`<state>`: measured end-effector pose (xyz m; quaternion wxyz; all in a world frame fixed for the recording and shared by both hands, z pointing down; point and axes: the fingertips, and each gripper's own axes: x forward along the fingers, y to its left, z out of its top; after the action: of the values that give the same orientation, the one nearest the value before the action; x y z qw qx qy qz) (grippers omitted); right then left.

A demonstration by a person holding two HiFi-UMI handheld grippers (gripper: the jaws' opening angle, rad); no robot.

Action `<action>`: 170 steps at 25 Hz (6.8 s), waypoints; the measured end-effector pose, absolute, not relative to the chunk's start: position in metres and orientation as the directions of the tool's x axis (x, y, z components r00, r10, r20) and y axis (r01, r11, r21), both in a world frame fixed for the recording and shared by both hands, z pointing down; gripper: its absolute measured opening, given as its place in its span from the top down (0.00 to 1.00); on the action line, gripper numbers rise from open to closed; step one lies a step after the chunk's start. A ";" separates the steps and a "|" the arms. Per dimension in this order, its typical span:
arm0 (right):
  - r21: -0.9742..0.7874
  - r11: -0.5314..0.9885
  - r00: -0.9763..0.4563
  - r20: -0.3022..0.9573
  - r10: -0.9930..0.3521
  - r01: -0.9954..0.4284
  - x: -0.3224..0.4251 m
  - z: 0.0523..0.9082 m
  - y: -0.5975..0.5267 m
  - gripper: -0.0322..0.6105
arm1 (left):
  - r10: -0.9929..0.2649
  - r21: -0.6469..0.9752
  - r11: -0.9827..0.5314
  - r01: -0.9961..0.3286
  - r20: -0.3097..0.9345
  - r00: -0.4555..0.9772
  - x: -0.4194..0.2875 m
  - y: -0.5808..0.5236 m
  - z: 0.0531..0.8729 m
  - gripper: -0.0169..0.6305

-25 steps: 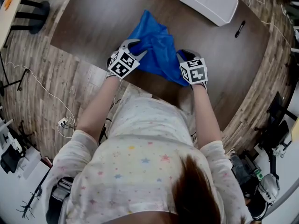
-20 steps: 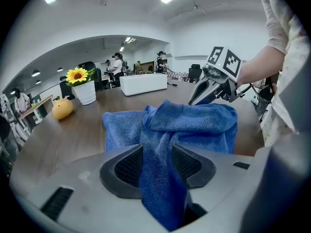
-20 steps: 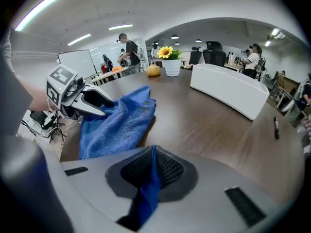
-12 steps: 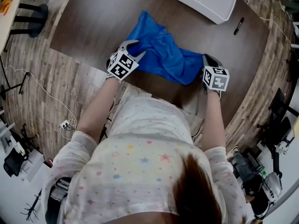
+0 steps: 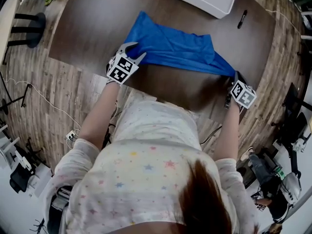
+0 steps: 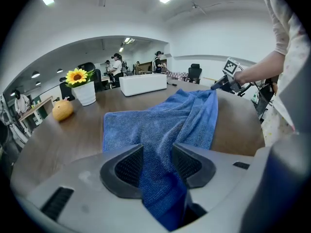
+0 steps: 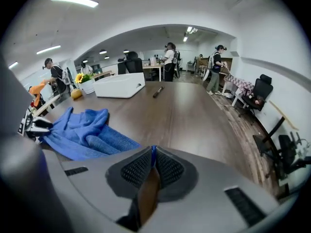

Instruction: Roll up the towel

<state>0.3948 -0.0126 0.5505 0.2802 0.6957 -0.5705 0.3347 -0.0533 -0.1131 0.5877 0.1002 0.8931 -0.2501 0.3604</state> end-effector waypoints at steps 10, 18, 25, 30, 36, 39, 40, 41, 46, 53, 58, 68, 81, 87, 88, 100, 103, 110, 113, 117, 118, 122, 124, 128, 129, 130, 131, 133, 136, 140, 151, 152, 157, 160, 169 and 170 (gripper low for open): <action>-0.008 -0.169 0.090 0.823 -0.561 -0.986 0.353 0.556 0.072 0.91 | -0.360 0.010 -0.859 -0.512 0.700 0.617 -0.062 -0.103 0.579 0.71; -0.003 -0.010 0.004 0.741 -0.672 -1.000 0.315 0.528 0.064 0.81 | -0.394 0.005 -0.850 -0.527 0.658 0.642 -0.083 -0.084 0.554 0.71; -0.153 0.254 -0.273 0.790 -0.549 -0.955 0.235 0.560 0.057 0.80 | -0.232 0.058 -0.927 -0.370 0.686 0.690 -0.050 -0.045 0.573 0.71; 0.026 0.338 -0.164 0.838 -0.520 -0.941 0.237 0.584 0.044 0.87 | -0.161 0.054 -0.952 -0.303 0.751 0.640 -0.047 -0.038 0.596 0.71; -0.061 0.317 -0.231 0.812 -0.536 -0.947 0.245 0.559 0.025 0.91 | -0.165 0.015 -0.966 -0.260 0.737 0.656 -0.046 -0.043 0.578 0.92; -0.164 0.315 -0.314 0.793 -0.521 -0.935 0.243 0.546 0.032 0.91 | -0.130 0.021 -0.976 -0.215 0.737 0.663 -0.050 -0.031 0.573 0.92; -0.190 0.312 -0.335 0.784 -0.522 -0.931 0.243 0.541 0.035 0.91 | -0.124 0.022 -0.979 -0.205 0.729 0.673 -0.052 -0.027 0.570 0.92; -0.213 0.314 -0.355 0.779 -0.517 -0.925 0.242 0.538 0.040 0.91 | -0.121 0.024 -0.980 -0.198 0.719 0.685 -0.054 -0.023 0.565 0.92; -0.273 0.404 -0.424 0.835 -0.351 -0.873 0.228 0.556 0.084 0.89 | -0.022 0.089 -0.986 -0.138 0.761 0.649 -0.070 0.010 0.577 0.92; -0.252 0.306 -0.380 0.779 -0.498 -0.918 0.260 0.530 0.046 0.81 | 0.087 0.245 -0.959 -0.140 0.727 0.681 -0.080 0.020 0.569 0.79; -0.056 0.282 -0.213 0.795 -0.568 -0.958 0.297 0.537 -0.016 0.81 | -0.016 0.181 -0.965 -0.189 0.678 0.734 -0.073 -0.019 0.540 0.78; -0.056 0.314 -0.222 0.822 -0.525 -0.948 0.283 0.579 -0.067 0.79 | -0.297 -0.042 -0.936 -0.350 0.629 0.718 -0.042 -0.118 0.534 0.78; -0.025 0.262 -0.173 0.811 -0.559 -0.965 0.285 0.577 -0.065 0.94 | -0.402 -0.078 -0.857 -0.509 0.721 0.565 -0.044 -0.183 0.591 0.78; 0.061 0.036 0.028 0.812 -0.583 -0.998 0.349 0.574 -0.037 0.94 | -0.402 -0.088 -0.865 -0.494 0.711 0.577 -0.045 -0.182 0.586 0.78; 0.073 -0.004 0.062 0.816 -0.575 -0.997 0.360 0.575 -0.031 0.94 | -0.402 -0.085 -0.864 -0.496 0.711 0.577 -0.045 -0.183 0.587 0.78; 0.077 0.115 -0.007 0.799 -0.602 -0.990 0.348 0.570 -0.086 0.85 | -0.424 -0.086 -0.852 -0.517 0.692 0.583 -0.040 -0.179 0.585 0.78; 0.074 0.170 -0.037 0.823 -0.567 -0.983 0.340 0.579 -0.098 0.85 | -0.421 -0.087 -0.854 -0.512 0.693 0.585 -0.038 -0.180 0.585 0.78; 0.017 0.181 -0.083 0.841 -0.535 -0.983 0.335 0.580 -0.093 0.94 | -0.428 -0.083 -0.850 -0.520 0.684 0.591 -0.038 -0.178 0.585 0.78; 0.024 0.128 -0.053 0.825 -0.563 -0.992 0.350 0.573 -0.093 0.94 | -0.426 -0.086 -0.853 -0.515 0.685 0.591 -0.037 -0.178 0.584 0.78; 0.076 0.053 0.031 0.811 -0.584 -0.996 0.379 0.564 -0.094 0.94 | -0.423 -0.086 -0.852 -0.516 0.693 0.584 -0.040 -0.178 0.586 0.78; 0.088 0.030 0.053 0.804 -0.592 -0.996 0.385 0.561 -0.095 0.94 | -0.425 -0.088 -0.853 -0.514 0.690 0.587 -0.040 -0.179 0.586 0.78; 0.132 -0.078 0.151 0.755 -0.639 -0.988 0.413 0.556 -0.096 0.94 | -0.432 -0.097 -0.852 -0.514 0.684 0.588 -0.042 -0.179 0.585 0.78; 0.162 -0.137 0.212 0.714 -0.668 -0.977 0.424 0.545 -0.092 0.93 | -0.443 -0.100 -0.846 -0.524 0.679 0.586 -0.043 -0.180 0.583 0.77; 0.115 -0.158 0.192 0.701 -0.687 -0.981 0.423 0.527 -0.068 0.87 | -0.471 -0.112 -0.827 -0.550 0.673 0.571 -0.047 -0.184 0.585 0.75; 0.080 -0.136 0.152 0.718 -0.680 -0.987 0.415 0.527 -0.057 0.86 | -0.473 -0.113 -0.826 -0.552 0.671 0.571 -0.047 -0.184 0.585 0.75; 0.047 -0.108 0.108 0.738 -0.666 -0.993 0.406 0.529 -0.044 0.86 | -0.475 -0.114 -0.825 -0.553 0.670 0.570 -0.047 -0.184 0.585 0.75; 0.022 -0.081 0.069 0.758 -0.648 -0.997 0.396 0.532 -0.030 0.86 | -0.476 -0.116 -0.824 -0.554 0.670 0.569 -0.048 -0.184 0.585 0.75; 0.001 -0.039 0.025 0.792 -0.610 -0.999 0.377 0.539 -0.002 0.86 | -0.479 -0.119 -0.823 -0.555 0.669 0.568 -0.051 -0.183 0.585 0.75; 0.007 -0.010 0.012 0.816 -0.577 -1.000 0.354 0.546 0.033 0.85 | -0.491 -0.123 -0.820 -0.560 0.655 0.575 -0.058 -0.179 0.579 0.75; -0.002 0.028 -0.019 0.805 -0.593 -1.000 0.330 0.551 0.060 0.81 | -0.515 -0.119 -0.809 -0.576 0.616 0.596 -0.063 -0.167 0.562 0.75; -0.020 -0.032 0.002 0.823 -0.568 -0.999 0.329 0.579 0.103 0.82 | -0.554 -0.138 -0.782 -0.607 0.599 0.578 -0.093 -0.104 0.547 0.75; -0.012 -0.032 0.008 0.823 -0.569 -0.999 0.330 0.579 0.104 0.83 | -0.556 -0.139 -0.781 -0.609 0.599 0.577 -0.096 -0.099 0.546 0.75; 0.017 -0.040 0.037 0.822 -0.568 -0.999 0.331 0.579 0.118 0.83 | -0.555 -0.143 -0.782 -0.607 0.603 0.573 -0.108 -0.077 0.545 0.75; 0.040 -0.049 0.061 0.820 -0.569 -0.998 0.330 0.579 0.127 0.80 | -0.545 -0.140 -0.787 -0.601 0.615 0.570 -0.116 -0.064 0.549 0.75; 0.019 -0.057 0.049 0.807 -0.588 -0.998 0.337 0.578 0.149 0.75 | -0.535 -0.103 -0.761 -0.641 0.659 0.528 -0.143 -0.039 0.566 0.74; 0.022 -0.056 0.051 0.802 -0.595 -0.998 0.338 0.574 0.149 0.75 | -0.535 -0.097 -0.754 -0.649 0.665 0.522 -0.146 -0.038 0.568 0.74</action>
<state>0.3377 0.1487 0.5742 0.3156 0.6527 -0.6102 0.3194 -0.1460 -0.0382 0.5675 0.0815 0.8684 -0.3408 0.3508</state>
